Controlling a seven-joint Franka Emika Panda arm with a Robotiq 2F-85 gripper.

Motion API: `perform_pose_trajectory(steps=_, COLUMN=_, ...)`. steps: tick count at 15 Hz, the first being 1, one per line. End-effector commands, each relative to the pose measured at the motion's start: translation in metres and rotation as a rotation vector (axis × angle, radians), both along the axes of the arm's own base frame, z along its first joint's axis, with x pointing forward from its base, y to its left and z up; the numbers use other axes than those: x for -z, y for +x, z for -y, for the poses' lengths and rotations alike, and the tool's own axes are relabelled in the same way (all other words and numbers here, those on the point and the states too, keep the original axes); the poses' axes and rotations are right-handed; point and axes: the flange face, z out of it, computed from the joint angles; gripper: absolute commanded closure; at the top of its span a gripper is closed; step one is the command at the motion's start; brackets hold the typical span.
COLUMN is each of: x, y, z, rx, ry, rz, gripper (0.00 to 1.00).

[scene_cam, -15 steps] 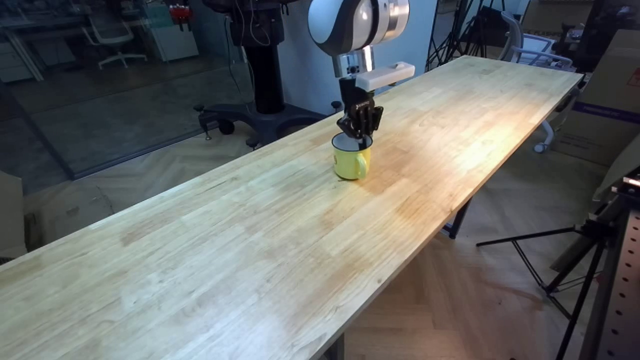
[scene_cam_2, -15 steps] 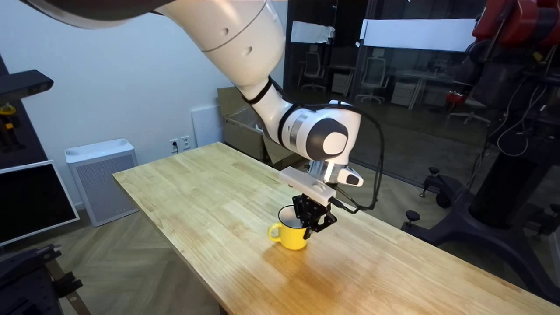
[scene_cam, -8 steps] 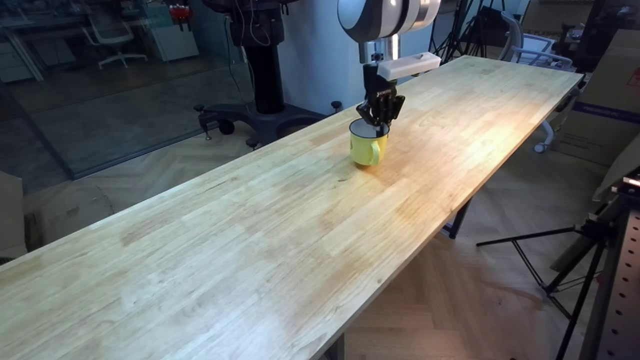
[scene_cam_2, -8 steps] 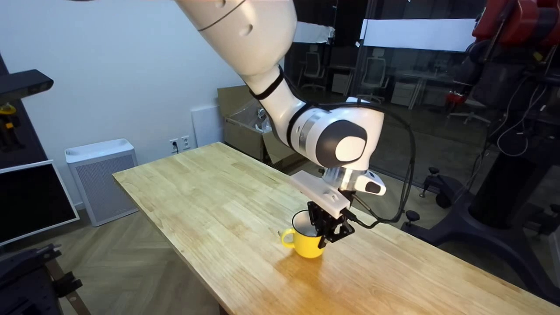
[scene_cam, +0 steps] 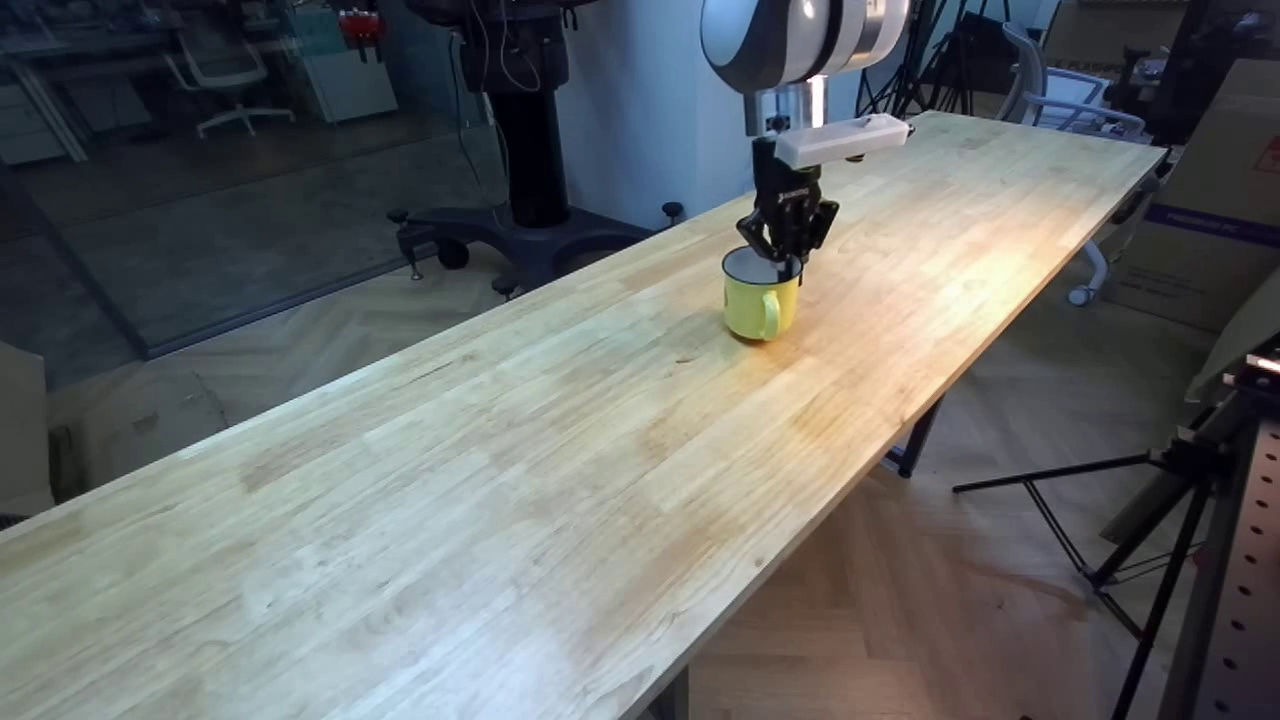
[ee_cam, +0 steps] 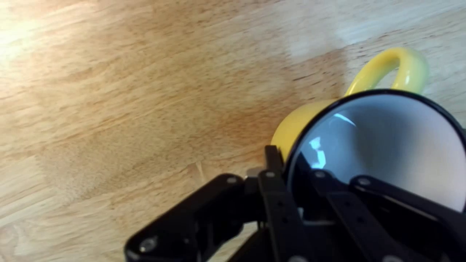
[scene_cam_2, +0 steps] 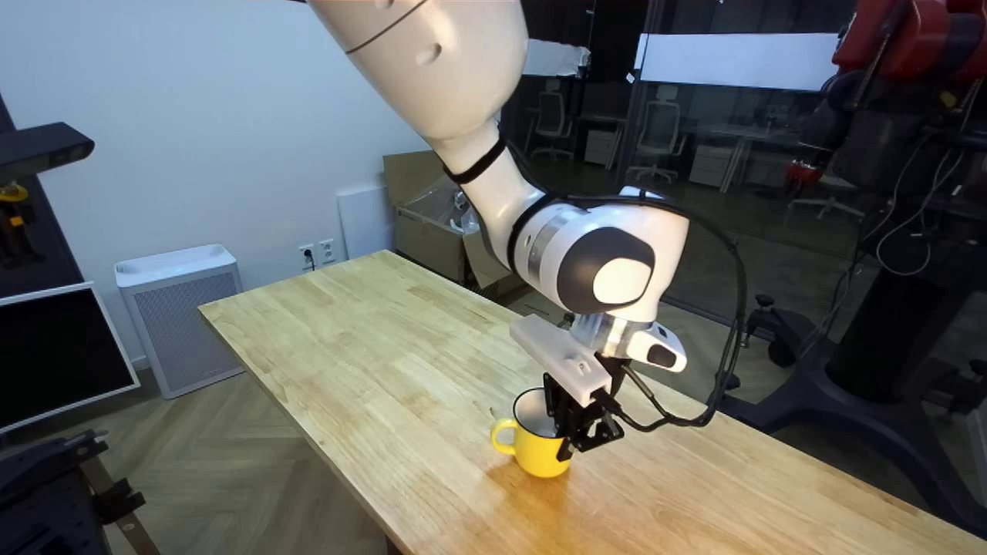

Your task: Move the cup to the right

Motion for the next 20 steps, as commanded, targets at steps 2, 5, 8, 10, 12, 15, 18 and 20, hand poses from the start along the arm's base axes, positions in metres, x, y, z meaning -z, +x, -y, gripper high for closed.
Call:
perform_pose_trajectory(steps=2, x=-0.014, y=-0.017, z=0.014, rx=0.086, ry=0.01, rz=-0.009, gripper=0.97)
perform_pose_trajectory(steps=5, x=-0.014, y=-0.022, z=0.019, rx=0.103, ry=0.018, rz=-0.012, gripper=0.97)
perform_pose_trajectory(steps=8, x=-0.016, y=-0.024, z=0.021, rx=0.111, ry=0.023, rz=-0.014, gripper=0.57)
perform_pose_trajectory(steps=10, x=-0.021, y=-0.024, z=0.022, rx=0.116, ry=0.023, rz=-0.006, gripper=0.45)
perform_pose_trajectory(steps=12, x=-0.028, y=-0.023, z=0.021, rx=0.117, ry=0.019, rz=0.006, gripper=0.31)
perform_pose_trajectory(steps=15, x=-0.043, y=-0.024, z=0.017, rx=0.114, ry=0.004, rz=0.029, gripper=0.11)
perform_pose_trajectory(steps=18, x=-0.064, y=-0.025, z=0.01, rx=0.111, ry=-0.044, rz=0.1, gripper=0.0)
perform_pose_trajectory(steps=20, x=-0.076, y=-0.026, z=0.006, rx=0.11, ry=-0.072, rz=0.159, gripper=0.0)
